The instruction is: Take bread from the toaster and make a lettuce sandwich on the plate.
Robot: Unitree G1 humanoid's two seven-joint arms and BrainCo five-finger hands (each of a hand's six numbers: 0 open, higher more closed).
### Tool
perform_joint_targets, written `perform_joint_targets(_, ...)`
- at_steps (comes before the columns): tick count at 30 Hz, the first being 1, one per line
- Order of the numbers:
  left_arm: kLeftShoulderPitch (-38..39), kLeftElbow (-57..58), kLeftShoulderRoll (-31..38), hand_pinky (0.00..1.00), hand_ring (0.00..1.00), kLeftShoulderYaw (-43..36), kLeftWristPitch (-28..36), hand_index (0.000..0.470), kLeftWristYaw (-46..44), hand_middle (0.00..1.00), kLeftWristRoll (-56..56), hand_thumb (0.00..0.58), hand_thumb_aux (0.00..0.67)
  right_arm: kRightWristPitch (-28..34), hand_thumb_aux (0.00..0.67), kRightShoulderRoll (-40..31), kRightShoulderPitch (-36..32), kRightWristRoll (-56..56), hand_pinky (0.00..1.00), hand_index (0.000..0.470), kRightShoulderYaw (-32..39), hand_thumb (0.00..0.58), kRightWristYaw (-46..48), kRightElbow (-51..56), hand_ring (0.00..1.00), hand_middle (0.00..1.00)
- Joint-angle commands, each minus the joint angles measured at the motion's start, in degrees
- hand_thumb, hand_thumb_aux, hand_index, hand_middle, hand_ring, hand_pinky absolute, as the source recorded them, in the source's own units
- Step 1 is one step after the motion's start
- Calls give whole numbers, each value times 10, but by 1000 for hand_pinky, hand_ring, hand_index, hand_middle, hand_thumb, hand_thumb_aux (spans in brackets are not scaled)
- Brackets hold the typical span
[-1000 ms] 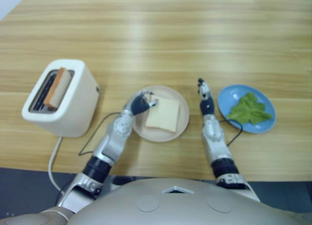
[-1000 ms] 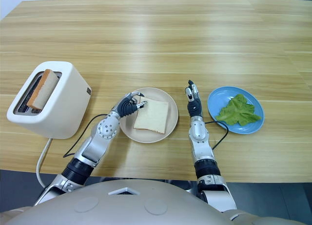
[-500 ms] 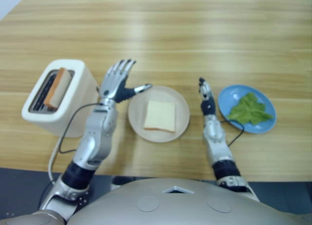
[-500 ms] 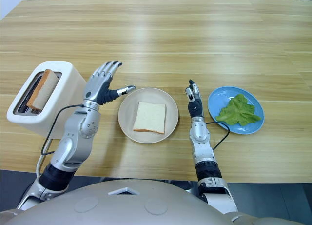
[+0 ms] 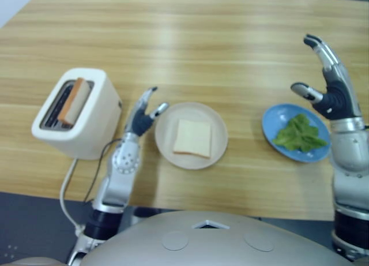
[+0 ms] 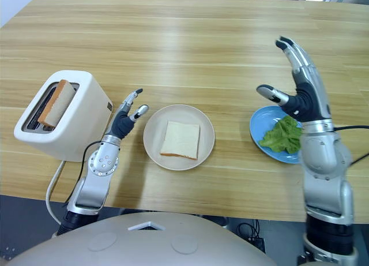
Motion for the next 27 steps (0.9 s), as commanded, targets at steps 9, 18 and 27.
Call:
perform_joint_targets(9, 39, 15, -55, 0, 0, 31, -81, 0, -55, 0, -204, 0, 0, -158, 0, -165, -29, -161, 0, 0, 77, 0, -175, 465, 0, 0)
perform_joint_targets(18, 39, 18, -52, 0, 0, 22, -92, 0, -43, 0, -194, 0, 0, -218, 0, -195, -118, -172, 0, 0, 169, 0, -229, 646, 0, 0)
perform_joint_targets(27, 38, 19, -51, 0, 0, 15, -92, 0, -37, 0, -185, 0, 0, -162, 0, -202, -148, -270, 0, 0, 279, 0, -298, 649, 0, 0)
